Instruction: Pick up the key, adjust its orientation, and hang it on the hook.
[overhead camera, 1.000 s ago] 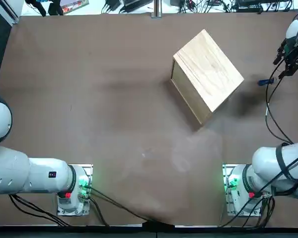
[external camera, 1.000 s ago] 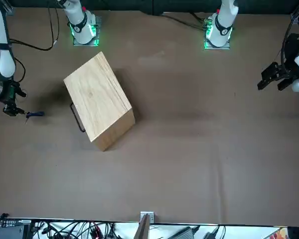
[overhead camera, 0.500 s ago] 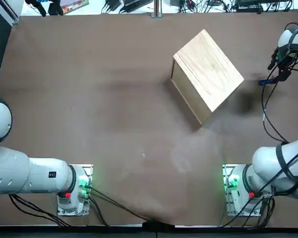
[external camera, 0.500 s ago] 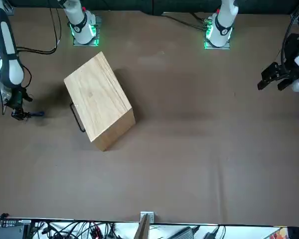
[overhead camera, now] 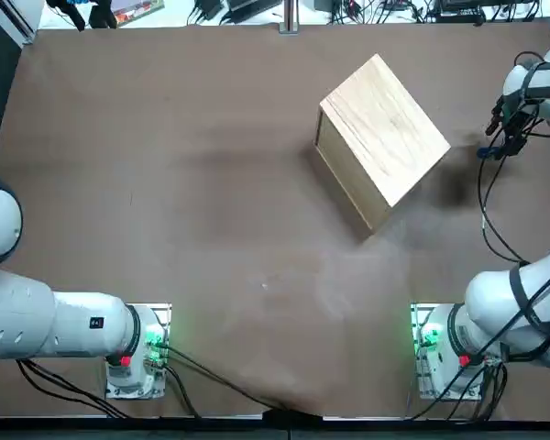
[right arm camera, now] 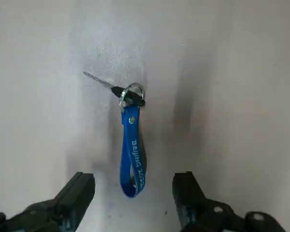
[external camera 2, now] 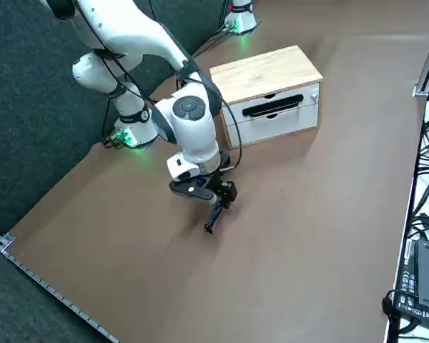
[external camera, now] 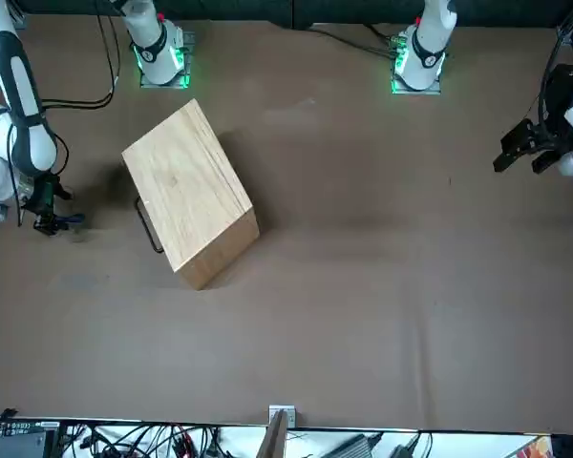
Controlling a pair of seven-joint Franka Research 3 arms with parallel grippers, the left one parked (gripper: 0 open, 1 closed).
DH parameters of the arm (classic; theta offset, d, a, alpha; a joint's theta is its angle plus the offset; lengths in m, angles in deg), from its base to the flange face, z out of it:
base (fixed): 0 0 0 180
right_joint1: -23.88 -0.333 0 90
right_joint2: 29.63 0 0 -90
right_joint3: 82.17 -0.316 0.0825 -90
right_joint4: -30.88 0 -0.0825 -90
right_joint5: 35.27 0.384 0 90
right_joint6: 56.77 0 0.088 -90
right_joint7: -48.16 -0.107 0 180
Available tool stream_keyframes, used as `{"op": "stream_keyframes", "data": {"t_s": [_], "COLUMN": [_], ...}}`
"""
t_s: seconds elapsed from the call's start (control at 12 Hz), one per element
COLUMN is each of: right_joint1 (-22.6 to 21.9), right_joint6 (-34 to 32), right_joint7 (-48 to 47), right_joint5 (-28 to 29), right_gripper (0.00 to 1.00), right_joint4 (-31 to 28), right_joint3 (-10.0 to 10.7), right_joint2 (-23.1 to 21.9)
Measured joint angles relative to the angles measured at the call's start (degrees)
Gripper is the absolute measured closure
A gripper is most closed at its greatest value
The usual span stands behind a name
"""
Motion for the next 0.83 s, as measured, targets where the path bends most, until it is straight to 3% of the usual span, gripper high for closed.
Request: {"op": "stream_keyframes", "data": {"t_s": [0.42,0.83], "right_joint1": [0.0,0.0], "right_joint6": [2.7,5.4], "right_joint7": [0.0,0.0], "right_joint5": [0.0,0.0], "right_gripper": [0.01,0.01], "right_joint4": [0.0,-1.3], "right_joint3": [-0.3,-0.4], "right_joint2": [3.2,3.5]}}
